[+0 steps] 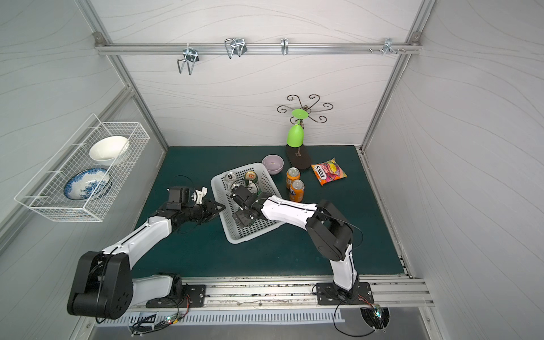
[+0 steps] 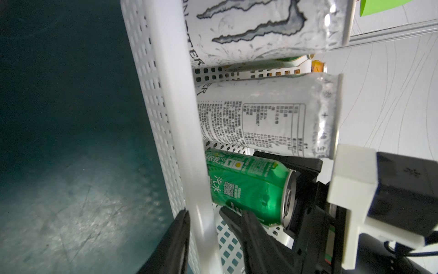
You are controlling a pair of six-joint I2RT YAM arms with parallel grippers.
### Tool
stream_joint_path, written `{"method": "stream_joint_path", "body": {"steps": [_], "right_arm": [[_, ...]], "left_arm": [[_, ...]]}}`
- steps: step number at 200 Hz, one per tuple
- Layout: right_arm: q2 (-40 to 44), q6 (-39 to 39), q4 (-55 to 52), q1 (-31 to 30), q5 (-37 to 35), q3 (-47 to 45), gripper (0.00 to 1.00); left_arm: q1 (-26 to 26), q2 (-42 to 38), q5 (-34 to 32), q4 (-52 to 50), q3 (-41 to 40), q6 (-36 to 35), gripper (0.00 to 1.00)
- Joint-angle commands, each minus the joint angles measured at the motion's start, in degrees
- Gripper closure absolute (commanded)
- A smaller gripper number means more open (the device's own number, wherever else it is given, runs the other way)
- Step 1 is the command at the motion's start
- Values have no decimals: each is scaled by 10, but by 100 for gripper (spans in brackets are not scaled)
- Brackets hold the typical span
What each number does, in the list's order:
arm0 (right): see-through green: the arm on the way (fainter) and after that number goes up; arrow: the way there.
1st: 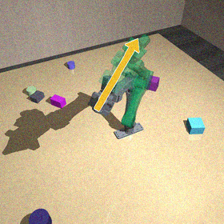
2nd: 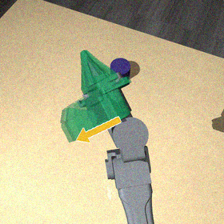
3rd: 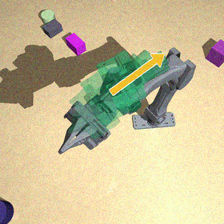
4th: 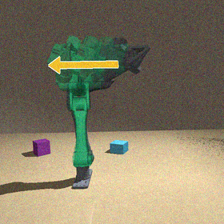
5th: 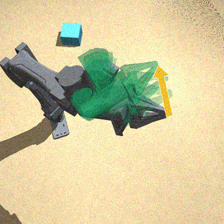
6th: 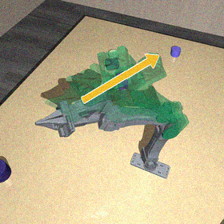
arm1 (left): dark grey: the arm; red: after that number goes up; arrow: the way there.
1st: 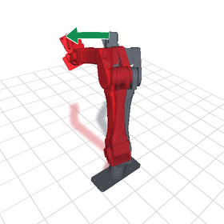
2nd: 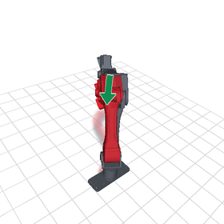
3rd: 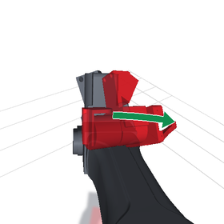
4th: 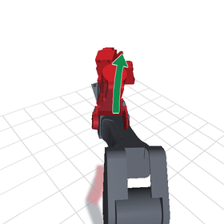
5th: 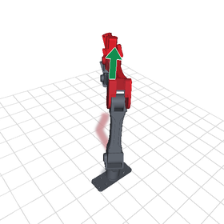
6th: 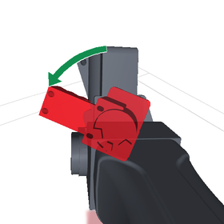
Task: Take out the drinks from the basket
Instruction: Pick up the drink from the basket.
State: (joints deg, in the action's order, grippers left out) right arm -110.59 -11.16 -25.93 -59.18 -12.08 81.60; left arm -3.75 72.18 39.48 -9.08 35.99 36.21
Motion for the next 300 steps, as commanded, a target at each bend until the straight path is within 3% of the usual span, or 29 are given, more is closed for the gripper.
{"method": "stream_joint_path", "body": {"steps": [1, 149, 252, 300], "right_arm": [[-11, -7, 5, -3, -9, 15, 19], [41, 6, -20, -3, -15, 12, 52], [121, 29, -76, 1, -19, 31, 56], [183, 44, -118, 15, -14, 49, 56]], "left_arm": [[2, 5, 7, 18, 23, -9, 60], [2, -10, -4, 7, 28, -17, 57], [3, -89, -69, -11, 17, -24, 14], [3, -123, -101, -31, 14, -29, 2]]}}
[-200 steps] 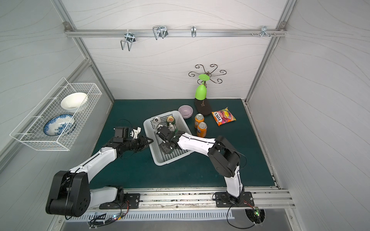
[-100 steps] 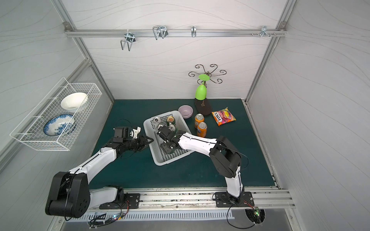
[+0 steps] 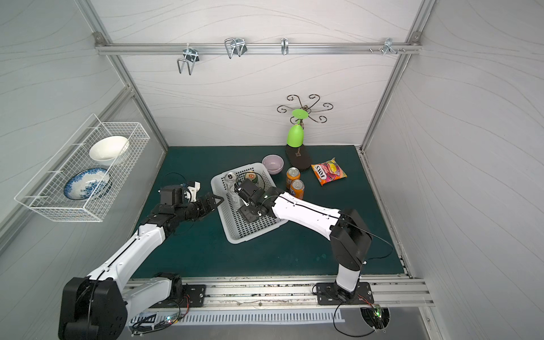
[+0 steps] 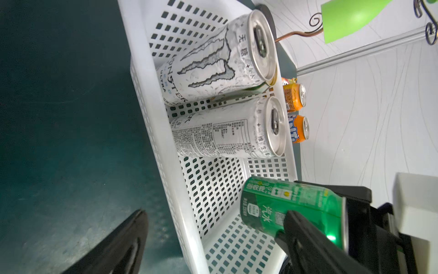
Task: Take out the drinks from the basket
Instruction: Pick up the drink from the basket, then place the drink at the center of the board.
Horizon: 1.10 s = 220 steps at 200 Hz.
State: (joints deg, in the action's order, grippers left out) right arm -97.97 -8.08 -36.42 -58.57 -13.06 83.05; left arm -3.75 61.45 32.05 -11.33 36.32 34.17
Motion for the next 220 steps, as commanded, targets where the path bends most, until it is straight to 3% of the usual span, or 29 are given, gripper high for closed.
{"method": "stream_joint_path", "body": {"steps": [1, 126, 175, 220], "right_arm": [[58, 14, -14, 9, -3, 35, 56], [240, 28, -167, 118, -14, 29, 58], [302, 18, -163, 191, 19, -50, 58], [306, 10, -102, 243, 48, -145, 58]], "left_arm": [[3, -16, -27, -9, 10, -8, 2], [3, -24, -42, -15, 7, -10, 2], [3, -17, -41, -15, 6, -11, 2], [3, -15, -39, -18, 9, -11, 2]]}}
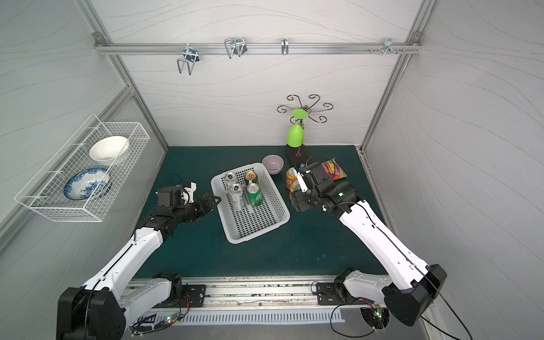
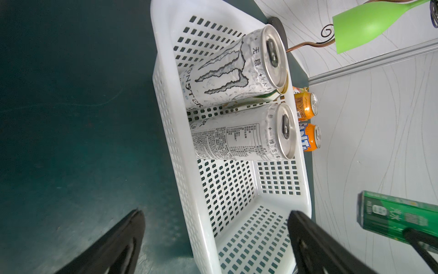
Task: Take out the drinks from the basket
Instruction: Place the drink at the center of the board.
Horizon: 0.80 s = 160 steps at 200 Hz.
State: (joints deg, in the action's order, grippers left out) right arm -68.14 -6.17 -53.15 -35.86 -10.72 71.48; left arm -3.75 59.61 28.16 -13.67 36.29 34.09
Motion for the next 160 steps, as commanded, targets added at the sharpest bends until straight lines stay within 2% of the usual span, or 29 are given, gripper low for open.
{"method": "stream_joint_path", "body": {"steps": [1, 69, 160], "right_arm": [[7, -10, 67, 17, 24, -31, 58], [-57, -15, 199, 18, -5, -114, 58], [-141, -5, 289, 34, -20, -143, 57]], "left_arm": [[3, 3, -1, 5, 10, -11, 2], [3, 2, -2, 0, 10, -16, 2], [3, -2, -3, -7, 11, -18, 2]]}}
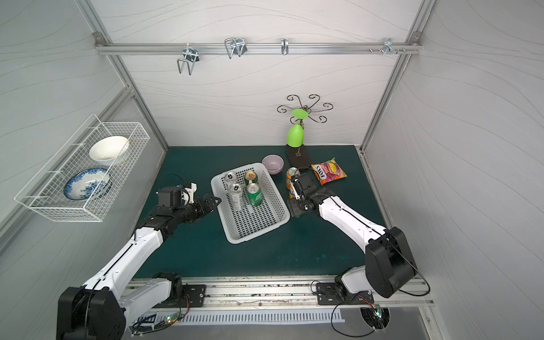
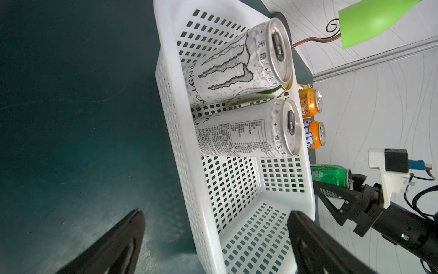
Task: Take out the drinks from the basket
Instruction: Place the drink at the center of the board.
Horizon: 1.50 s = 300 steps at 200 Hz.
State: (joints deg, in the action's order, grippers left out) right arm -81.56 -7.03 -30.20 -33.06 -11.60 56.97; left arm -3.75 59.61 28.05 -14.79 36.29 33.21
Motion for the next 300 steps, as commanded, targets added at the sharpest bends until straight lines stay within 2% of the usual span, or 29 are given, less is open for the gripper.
{"method": "stream_joint_path", "body": {"steps": [1, 146, 228, 300], "right_arm": [[-7, 4, 60, 6, -12, 2, 57], [-47, -3, 122, 24, 3, -48, 50], [-17, 7, 97, 27, 3, -42, 28], [35, 17, 52, 33, 1, -21, 11]], "left_arm": [[3, -2, -2, 5, 11, -10, 2], [3, -1, -2, -1, 16, -10, 2], [3, -6, -4, -13, 26, -9, 2], [2, -23, -24, -83, 70, -34, 2]]}}
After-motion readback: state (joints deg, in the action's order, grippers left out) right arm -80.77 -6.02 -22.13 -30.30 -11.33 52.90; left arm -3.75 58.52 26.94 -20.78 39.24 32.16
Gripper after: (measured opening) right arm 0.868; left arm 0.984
